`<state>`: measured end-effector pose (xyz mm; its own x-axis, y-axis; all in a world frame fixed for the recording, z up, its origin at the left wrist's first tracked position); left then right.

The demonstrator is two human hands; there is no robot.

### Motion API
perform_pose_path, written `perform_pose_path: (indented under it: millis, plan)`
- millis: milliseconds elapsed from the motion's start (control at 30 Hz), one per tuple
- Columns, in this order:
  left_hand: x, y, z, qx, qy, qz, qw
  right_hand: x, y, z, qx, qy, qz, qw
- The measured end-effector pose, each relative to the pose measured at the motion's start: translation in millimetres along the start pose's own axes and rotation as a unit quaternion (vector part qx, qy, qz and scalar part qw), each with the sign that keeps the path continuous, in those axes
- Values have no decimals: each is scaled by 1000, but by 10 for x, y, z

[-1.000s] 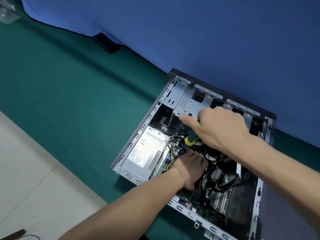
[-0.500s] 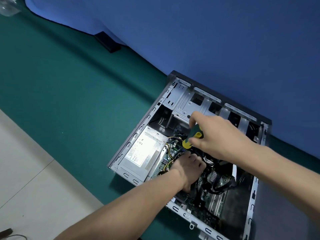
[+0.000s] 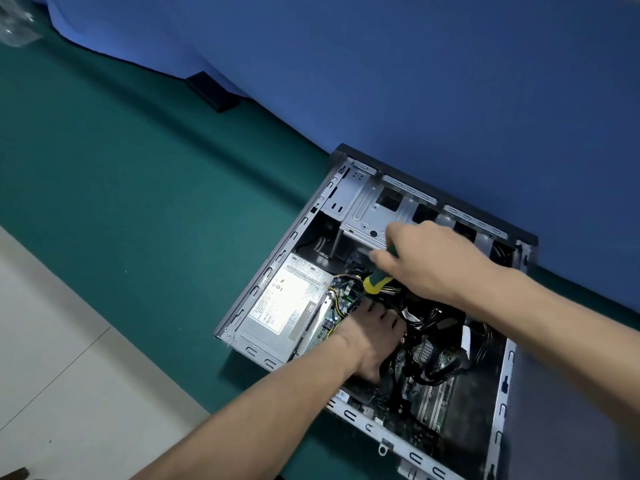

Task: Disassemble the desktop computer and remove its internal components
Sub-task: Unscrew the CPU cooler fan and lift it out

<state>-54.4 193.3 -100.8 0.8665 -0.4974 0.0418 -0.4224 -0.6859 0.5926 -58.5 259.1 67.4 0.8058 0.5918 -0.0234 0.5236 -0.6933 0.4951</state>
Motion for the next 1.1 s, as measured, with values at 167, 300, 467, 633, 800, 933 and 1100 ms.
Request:
perform_pose_path:
  millis: [167,300,467,633,800,933,1100]
  plan:
    - [-15,-19,32,-24,45,3,999,26,42,41,-19,-60,-16,998]
    - [-29,-20,-67,-33,122,13,992,-19,46,54,-8,-66,-44,997]
    - [-9,-13,-255,27,171,27,984,3,14,44,-36,-117,-46,991]
    - [20,-45,-329,38,166,-5,985,2,-5,43,-4,-60,-25,998]
    - [101,-98,-363,42,155,-16,987,-16,-36,47,-22,-88,-36,995]
    - [87,-105,-385,37,163,-13,986,-95,-18,17,-53,-64,-94,992]
    - [13,-76,-361,37,204,13,978,-90,-71,16,-59,-36,-43,997]
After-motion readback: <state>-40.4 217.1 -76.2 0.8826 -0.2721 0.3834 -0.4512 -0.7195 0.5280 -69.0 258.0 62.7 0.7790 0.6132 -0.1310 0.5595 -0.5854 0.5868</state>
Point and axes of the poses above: each hand's wrist, its own y-axis away from the middle knuckle, its own z-axis out of the palm, x = y × z, the point moved 5 cm from there along -y, towards the middle knuckle, and after that the axes turned 14 degrees about -x, right-handed, at the moved point
